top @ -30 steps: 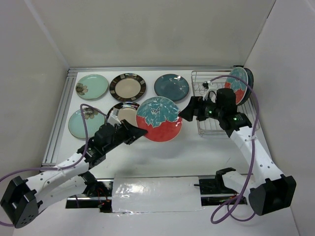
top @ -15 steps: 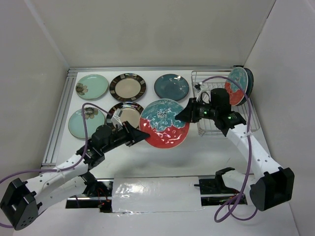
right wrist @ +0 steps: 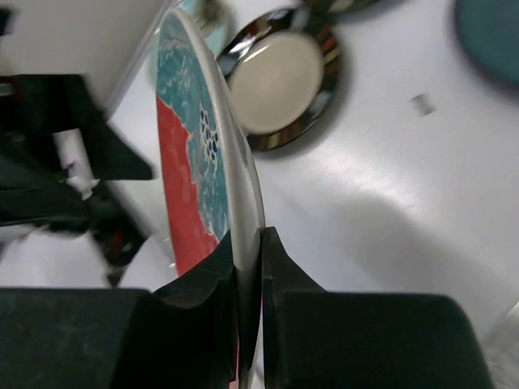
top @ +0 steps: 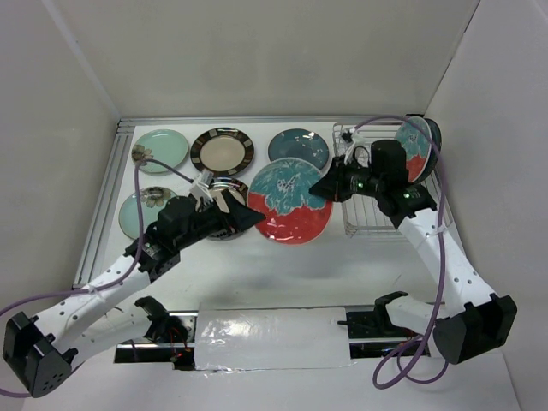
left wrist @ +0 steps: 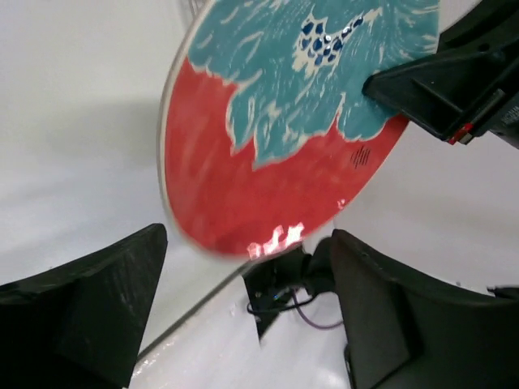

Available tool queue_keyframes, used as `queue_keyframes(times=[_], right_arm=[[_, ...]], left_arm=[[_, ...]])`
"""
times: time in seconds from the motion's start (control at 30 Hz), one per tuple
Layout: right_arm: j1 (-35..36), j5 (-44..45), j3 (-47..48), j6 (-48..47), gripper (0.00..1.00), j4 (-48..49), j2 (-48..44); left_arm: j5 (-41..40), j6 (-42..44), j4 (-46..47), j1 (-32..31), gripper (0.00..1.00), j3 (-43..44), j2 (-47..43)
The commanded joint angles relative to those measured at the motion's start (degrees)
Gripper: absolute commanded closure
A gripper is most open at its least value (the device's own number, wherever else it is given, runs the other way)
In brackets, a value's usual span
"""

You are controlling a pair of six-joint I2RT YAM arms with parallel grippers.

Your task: Load the plates into the dish rack

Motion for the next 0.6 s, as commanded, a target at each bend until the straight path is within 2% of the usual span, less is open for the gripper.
queue_keyframes(times=[0.0,0.07,0.1,0.23,0.43,0.57], right_arm=[[-3.1,17.7,8.8,-6.9,1.0,2.3,-0.3],[-3.9,23.5,12.4,-9.8,1.0,2.3,-0.3],[-4.6,30.2,14.7,-11.9,1.0,3.0,0.3],[-6.5,45.5,19.6,-17.8,1.0,5.0,3.4],[-10.7,58.5,18.6,-23.8,1.0,15.3,4.8],[-13.3,63.3,11.5,-28.6,1.0,28.7,4.8]], left_arm=[[-5.4,9.2,-12.5,1.7,0.04,9.1,-1.2],[-8.6,13.5,-18.9,3.2,0.01,13.5,-0.6],[-10.3,16.0,-24.4,4.6,0.01,15.7,0.2],[-10.9,21.2,-32.3,9.3,0.01,17.7,1.9],[-6.0,27.2,-34.8,18.3,0.01,16.6,3.1],[-0.8,31.4,-35.5,23.8,0.01,16.0,5.4]])
